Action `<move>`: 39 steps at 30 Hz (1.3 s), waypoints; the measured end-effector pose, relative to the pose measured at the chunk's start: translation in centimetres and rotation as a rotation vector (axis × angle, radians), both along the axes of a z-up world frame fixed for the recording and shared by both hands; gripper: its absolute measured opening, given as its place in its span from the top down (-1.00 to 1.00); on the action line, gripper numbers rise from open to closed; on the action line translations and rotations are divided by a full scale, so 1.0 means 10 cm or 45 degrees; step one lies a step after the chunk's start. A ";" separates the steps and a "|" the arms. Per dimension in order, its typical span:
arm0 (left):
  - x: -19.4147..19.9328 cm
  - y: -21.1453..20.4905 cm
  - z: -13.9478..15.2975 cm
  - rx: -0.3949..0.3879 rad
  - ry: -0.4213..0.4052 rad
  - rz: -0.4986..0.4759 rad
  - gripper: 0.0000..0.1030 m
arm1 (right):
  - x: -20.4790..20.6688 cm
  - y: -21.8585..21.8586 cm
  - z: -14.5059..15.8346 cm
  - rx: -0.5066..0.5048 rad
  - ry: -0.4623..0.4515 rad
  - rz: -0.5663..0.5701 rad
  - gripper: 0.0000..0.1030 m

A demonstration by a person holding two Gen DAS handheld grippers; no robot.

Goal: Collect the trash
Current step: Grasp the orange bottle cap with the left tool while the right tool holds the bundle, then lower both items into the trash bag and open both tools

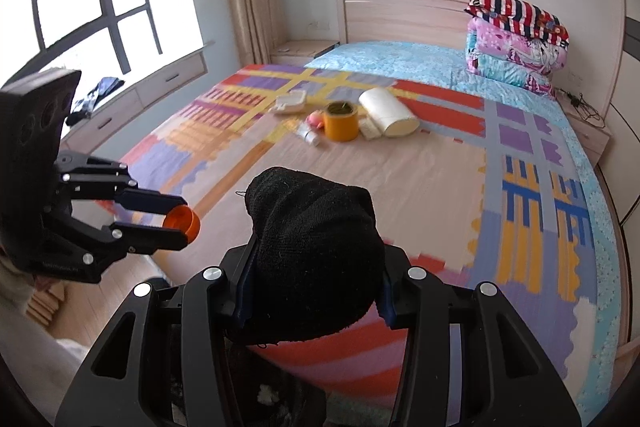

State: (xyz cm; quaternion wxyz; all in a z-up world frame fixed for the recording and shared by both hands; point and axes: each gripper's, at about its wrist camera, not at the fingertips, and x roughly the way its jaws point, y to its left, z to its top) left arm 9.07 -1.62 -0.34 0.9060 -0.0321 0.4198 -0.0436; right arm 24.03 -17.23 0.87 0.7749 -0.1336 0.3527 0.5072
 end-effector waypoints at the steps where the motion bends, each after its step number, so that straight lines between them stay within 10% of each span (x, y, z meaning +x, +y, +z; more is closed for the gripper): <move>1: -0.04 -0.02 -0.02 0.001 0.006 -0.006 0.42 | -0.05 -0.03 -0.03 -0.005 0.008 0.015 0.10; 25: -0.64 -0.37 -1.05 -0.096 0.305 -0.126 0.42 | -1.11 -0.20 -1.10 -0.245 0.224 0.302 0.10; 39: -0.55 -0.41 -1.88 -0.099 0.481 -0.055 0.42 | -1.24 0.01 -1.98 -0.461 0.243 0.207 0.06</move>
